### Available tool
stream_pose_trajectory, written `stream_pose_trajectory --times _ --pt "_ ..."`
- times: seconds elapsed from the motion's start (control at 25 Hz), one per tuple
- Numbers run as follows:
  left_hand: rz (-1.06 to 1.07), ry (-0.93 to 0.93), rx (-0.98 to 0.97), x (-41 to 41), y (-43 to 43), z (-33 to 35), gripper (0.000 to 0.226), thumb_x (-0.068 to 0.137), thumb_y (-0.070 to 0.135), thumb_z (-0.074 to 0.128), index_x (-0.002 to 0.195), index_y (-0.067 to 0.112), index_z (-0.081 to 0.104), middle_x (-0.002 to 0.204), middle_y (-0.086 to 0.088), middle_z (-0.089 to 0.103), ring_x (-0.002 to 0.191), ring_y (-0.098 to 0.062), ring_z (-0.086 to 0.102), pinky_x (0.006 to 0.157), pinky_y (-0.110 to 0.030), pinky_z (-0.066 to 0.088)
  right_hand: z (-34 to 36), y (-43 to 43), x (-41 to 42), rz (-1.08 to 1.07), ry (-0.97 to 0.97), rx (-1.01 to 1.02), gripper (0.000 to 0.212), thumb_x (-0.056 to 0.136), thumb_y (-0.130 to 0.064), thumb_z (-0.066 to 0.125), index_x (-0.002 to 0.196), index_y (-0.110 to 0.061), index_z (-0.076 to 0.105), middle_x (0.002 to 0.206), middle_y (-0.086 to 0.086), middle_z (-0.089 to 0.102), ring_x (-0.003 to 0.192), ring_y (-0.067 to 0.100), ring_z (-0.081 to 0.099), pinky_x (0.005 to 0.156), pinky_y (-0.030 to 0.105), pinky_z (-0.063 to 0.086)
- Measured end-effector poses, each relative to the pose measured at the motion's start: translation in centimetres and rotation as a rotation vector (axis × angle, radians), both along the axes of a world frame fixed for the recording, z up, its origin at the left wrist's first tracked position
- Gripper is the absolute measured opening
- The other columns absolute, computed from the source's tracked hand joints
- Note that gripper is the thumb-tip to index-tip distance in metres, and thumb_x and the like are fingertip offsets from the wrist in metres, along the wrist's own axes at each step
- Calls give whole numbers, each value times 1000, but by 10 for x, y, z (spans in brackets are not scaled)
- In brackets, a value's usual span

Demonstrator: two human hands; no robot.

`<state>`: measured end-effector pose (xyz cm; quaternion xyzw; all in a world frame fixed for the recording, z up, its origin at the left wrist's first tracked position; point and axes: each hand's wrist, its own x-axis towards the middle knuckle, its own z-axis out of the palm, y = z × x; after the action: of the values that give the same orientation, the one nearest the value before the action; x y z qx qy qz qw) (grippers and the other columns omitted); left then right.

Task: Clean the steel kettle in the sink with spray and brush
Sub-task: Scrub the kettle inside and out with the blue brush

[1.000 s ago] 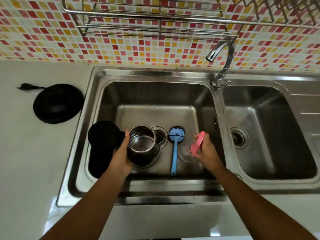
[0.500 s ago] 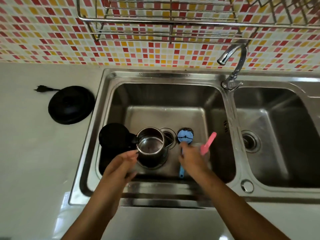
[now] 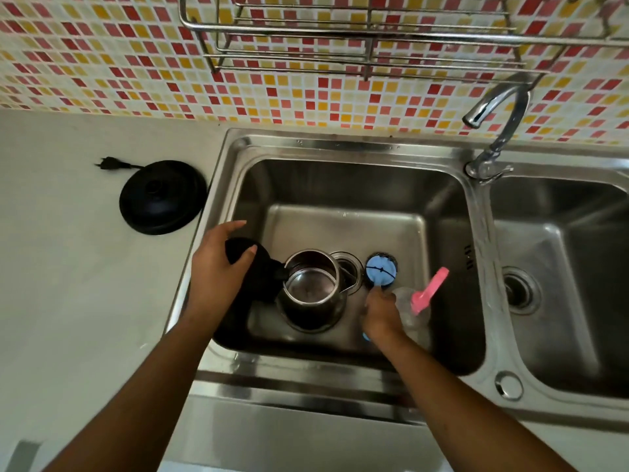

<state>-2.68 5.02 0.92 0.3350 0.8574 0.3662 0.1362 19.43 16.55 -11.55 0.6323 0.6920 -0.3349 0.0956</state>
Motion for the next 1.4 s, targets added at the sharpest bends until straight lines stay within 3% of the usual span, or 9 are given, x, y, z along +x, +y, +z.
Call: stream_pose_trajectory --times 0.12,0.32,0.48,0.64,0.8,0.92,1.04,1.28,1.4 --pt "89 -155 62 -8 -2 -4 32 79 24 75 110 24 67 108 8 70 104 -8 63 97 -26 47 40 10 16 19 267 77 30 88 3 50 110 -14 59 108 12 48 95 34 60 80 42 53" --pt "255 -756 244 -4 -5 -12 22 80 25 74 102 24 72 110 -6 70 104 -24 66 85 -36 57 162 21 37 59 669 312 25 90 -11 60 112 -22 56 104 -2 64 74 15 61 72 37 51" --pt "289 -974 323 -6 -4 -14 25 82 21 72 107 18 71 112 -15 69 102 -29 67 71 -31 59 232 17 30 392 451 451 19 84 -23 68 102 -28 64 93 -9 68 83 14 63 72 35 51" --pt "278 -1037 337 -7 -3 -14 27 84 16 70 111 11 69 114 -22 67 105 -34 65 89 -41 55 228 1 -19 778 47 422 22 86 -18 61 108 -22 64 107 2 67 102 25 61 76 32 46" --pt "234 -1124 318 -15 -6 -20 28 85 15 69 112 12 68 113 -22 68 105 -34 66 95 -46 52 166 2 -67 942 -60 309 26 86 -8 56 110 -12 65 114 10 59 104 32 60 82 35 49" --pt "217 -1185 285 -22 -6 -24 31 84 14 70 115 14 67 113 -19 69 106 -31 66 94 -42 52 121 7 -79 1008 -53 210 29 88 -10 55 115 -9 64 121 13 55 107 35 59 87 39 50" --pt "209 -1209 275 -25 -7 -28 34 83 15 71 117 16 67 115 -16 69 108 -30 65 93 -41 53 92 5 -80 998 -107 277 28 93 -9 50 119 -7 60 123 13 53 106 36 59 82 41 52" --pt "222 -1205 266 -24 -9 -30 35 84 18 70 119 18 66 118 -15 68 109 -29 65 97 -45 51 98 17 -81 974 -135 114 25 87 -22 63 108 -11 71 110 13 68 104 32 64 82 35 51" --pt "208 -1229 274 -24 -9 -27 34 85 17 69 119 18 66 119 -17 67 110 -31 64 95 -43 52 94 11 -84 954 -124 210 24 90 -18 58 110 -14 69 114 9 64 104 33 63 82 38 53"
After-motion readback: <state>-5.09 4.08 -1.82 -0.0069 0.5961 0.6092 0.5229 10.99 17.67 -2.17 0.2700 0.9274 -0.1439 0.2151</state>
